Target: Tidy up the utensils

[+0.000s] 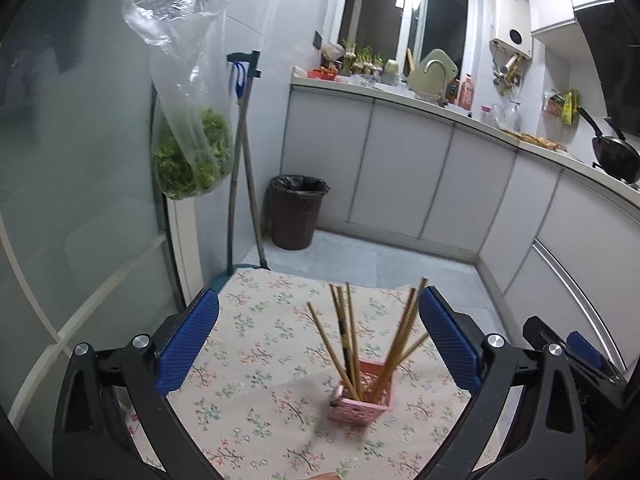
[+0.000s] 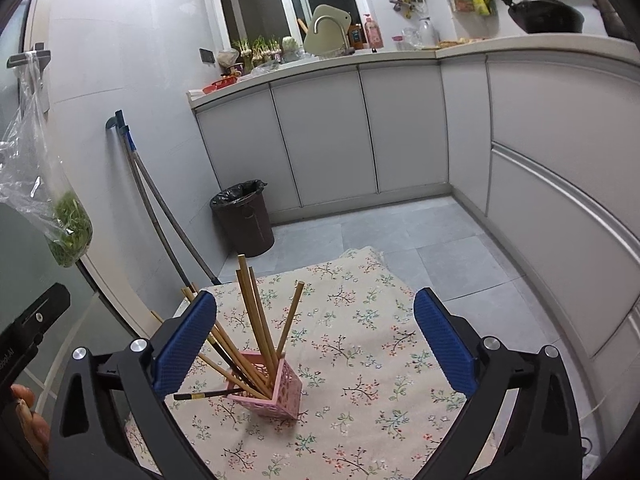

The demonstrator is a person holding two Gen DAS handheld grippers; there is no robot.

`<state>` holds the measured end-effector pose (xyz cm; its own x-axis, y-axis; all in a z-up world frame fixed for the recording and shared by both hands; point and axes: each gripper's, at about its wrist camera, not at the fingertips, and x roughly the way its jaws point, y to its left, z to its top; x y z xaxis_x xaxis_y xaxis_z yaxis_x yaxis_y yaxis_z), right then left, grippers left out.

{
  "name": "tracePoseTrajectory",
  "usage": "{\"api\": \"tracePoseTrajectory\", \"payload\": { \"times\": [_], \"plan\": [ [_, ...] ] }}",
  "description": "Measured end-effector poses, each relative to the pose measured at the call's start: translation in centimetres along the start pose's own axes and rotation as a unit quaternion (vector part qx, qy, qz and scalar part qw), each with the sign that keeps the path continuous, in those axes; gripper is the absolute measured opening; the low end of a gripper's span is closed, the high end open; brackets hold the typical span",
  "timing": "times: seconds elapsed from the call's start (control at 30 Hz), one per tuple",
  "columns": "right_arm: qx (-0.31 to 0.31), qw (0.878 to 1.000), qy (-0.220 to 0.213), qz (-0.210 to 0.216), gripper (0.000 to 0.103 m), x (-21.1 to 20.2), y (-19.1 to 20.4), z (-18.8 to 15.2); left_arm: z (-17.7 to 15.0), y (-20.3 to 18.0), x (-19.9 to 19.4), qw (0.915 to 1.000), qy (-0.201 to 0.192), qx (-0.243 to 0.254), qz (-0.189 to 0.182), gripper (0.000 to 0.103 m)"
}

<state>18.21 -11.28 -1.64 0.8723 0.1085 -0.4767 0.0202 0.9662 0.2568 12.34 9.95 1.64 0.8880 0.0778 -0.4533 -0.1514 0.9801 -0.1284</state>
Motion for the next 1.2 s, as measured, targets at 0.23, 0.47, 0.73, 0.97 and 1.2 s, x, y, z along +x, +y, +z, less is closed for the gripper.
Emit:
{"api": "tracePoseTrajectory", "payload": {
  "times": [0.23,0.47,0.73,0.97,1.2],
  "plan": [
    [0.013,1.0,-0.014,-0.013,0.096,-2.7,-0.8,0.2,-0.1,-1.7,-1.3,0.9996,-0.002,0.029,-0.001,0.096],
    [0.014,1.0,-0.007,-0.023,0.096,-4.1,-1.6,-0.1,-0.5,-3.7,-2.5,0.9979,-0.005,0.062,-0.021,0.096],
    [0.02,0.999,-0.009,-0.038,0.096,-5.2,-3.2,-0.3,-1.1,-5.7,-2.8,0.996,-0.008,0.083,-0.032,0.096],
    [0.03,0.999,-0.015,-0.041,0.096,-5.6,-3.9,-0.1,-1.7,-6.6,-2.7,0.9949,-0.01,0.095,-0.033,0.096],
    [0.022,0.999,-0.016,-0.039,0.096,-5.6,-3.5,-0.2,-1.6,-6.4,-2.6,0.995,-0.009,0.094,-0.033,0.096]
  ]
}}
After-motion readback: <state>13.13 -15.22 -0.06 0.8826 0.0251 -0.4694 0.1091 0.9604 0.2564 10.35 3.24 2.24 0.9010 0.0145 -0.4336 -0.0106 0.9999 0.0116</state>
